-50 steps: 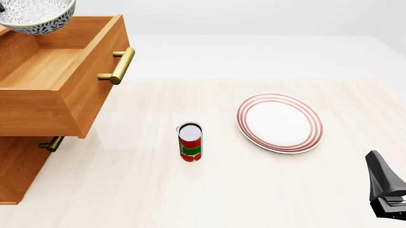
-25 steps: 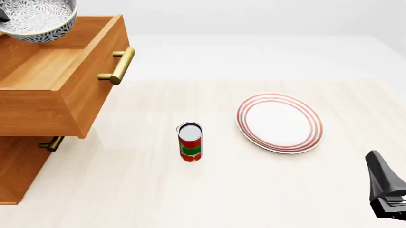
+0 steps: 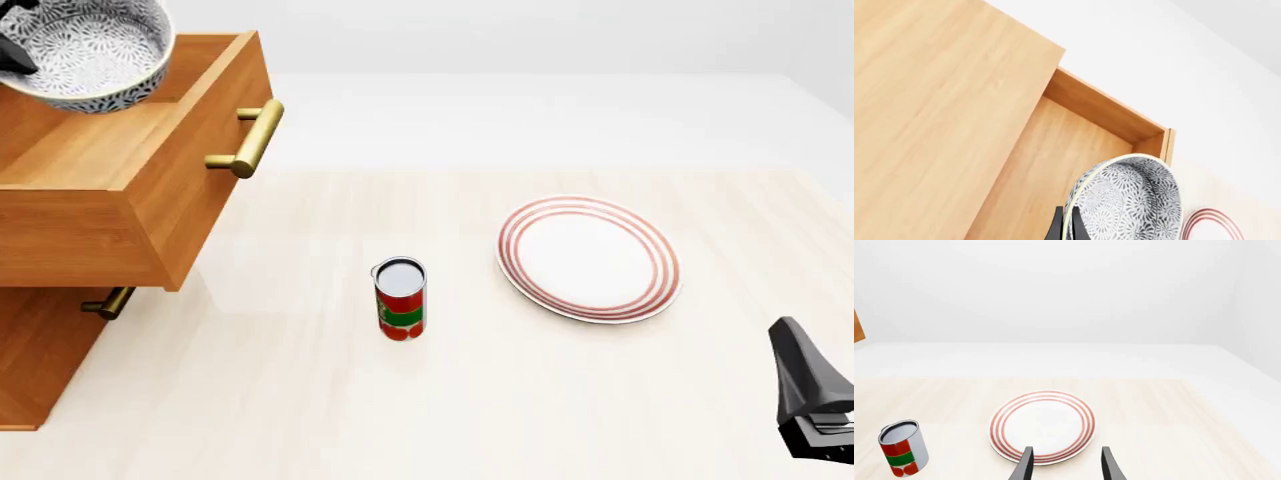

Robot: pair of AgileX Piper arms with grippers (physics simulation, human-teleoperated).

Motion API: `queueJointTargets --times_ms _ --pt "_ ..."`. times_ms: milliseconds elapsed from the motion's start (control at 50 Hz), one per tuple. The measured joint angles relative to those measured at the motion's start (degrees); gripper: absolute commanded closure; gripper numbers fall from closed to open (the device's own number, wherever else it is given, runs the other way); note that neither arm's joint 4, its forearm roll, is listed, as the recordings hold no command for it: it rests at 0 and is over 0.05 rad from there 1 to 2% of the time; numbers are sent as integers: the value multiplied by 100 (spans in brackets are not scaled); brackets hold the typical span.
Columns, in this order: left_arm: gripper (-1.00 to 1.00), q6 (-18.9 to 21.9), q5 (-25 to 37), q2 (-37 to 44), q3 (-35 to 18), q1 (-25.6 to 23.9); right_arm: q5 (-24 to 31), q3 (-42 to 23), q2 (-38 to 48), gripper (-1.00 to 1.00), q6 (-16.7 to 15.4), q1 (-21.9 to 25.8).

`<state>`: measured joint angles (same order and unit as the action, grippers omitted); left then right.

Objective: Put the bowl in the top drawer of the cabinet.

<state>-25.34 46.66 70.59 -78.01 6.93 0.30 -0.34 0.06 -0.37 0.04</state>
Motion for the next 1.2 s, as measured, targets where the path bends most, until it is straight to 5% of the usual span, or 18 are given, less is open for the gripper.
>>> queueJointTargets --times_ms 1200 --pt "100 -68 -558 369 398 143 0 0 0 -100 0 0"
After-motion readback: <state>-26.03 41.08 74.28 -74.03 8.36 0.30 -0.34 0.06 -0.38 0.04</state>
